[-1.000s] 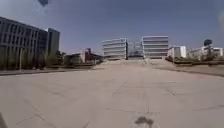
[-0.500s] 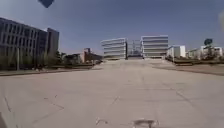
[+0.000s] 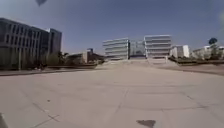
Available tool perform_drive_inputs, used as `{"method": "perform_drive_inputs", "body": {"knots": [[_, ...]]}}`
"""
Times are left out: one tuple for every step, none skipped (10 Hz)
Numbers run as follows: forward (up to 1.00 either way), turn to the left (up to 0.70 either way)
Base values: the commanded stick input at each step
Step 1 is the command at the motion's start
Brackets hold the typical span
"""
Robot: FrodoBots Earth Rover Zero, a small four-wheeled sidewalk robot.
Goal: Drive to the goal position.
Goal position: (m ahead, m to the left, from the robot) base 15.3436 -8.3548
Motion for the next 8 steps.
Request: {"method": "perform_drive_inputs", "body": {"knots": [[0.7,0.0],[0.7,0.0],[0.7,0.0],[0.7,0.0],[0.7,0.0],[0.7,0.0],[0.7,0.0],[0.7,0.0]]}}
